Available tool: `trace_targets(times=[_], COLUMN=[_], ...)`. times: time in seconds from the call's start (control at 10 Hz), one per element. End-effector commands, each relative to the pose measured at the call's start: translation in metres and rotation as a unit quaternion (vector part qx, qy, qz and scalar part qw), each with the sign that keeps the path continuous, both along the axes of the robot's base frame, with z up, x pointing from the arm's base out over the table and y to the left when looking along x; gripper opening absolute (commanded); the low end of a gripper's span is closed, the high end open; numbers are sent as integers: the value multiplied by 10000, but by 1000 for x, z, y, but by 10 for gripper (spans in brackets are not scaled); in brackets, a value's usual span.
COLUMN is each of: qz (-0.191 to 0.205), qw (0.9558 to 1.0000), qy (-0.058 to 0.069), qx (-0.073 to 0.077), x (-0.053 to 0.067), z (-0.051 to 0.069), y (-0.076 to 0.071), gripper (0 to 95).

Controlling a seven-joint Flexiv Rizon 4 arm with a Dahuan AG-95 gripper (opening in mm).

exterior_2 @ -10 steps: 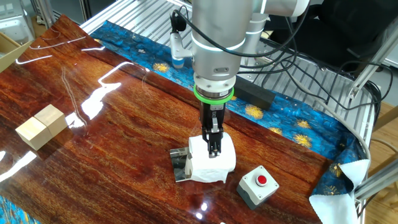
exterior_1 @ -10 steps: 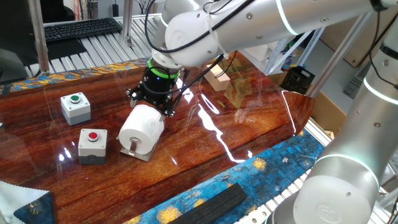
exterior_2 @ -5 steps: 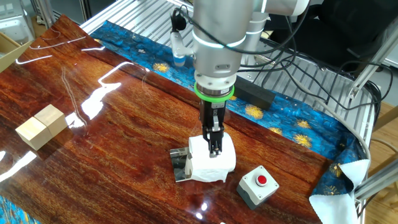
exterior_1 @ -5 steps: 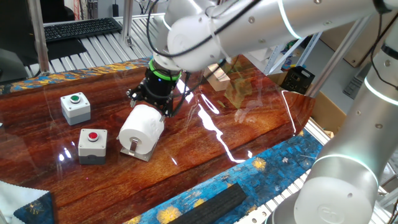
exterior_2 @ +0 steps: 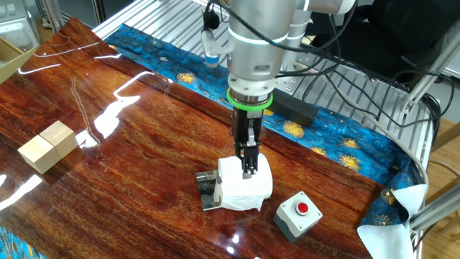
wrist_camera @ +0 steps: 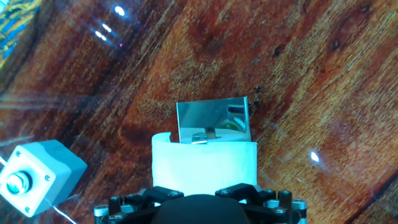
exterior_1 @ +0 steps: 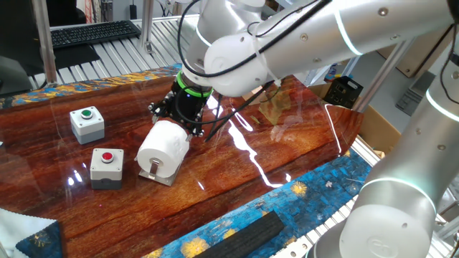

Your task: Take the roll of paper down from the shelf

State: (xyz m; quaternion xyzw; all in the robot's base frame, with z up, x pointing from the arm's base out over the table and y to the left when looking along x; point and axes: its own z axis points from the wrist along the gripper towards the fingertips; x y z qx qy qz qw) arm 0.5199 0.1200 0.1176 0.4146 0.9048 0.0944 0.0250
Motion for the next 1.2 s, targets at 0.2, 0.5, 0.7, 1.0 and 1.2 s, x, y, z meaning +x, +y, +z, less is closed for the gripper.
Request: trace_targets(times=[0.2,0.5,0.7,1.0,1.2], qz=[181,394,662,716,675], qw=[9996,9976,9966,9964,9964], qy=[125,281,235,206,221], qx=[-157,-485,-440,-407,-453], x=[0,0,0,0,0], z=[0,0,0,0,-1], y=[0,0,0,0,1], gripper=[950,950,950,760,760])
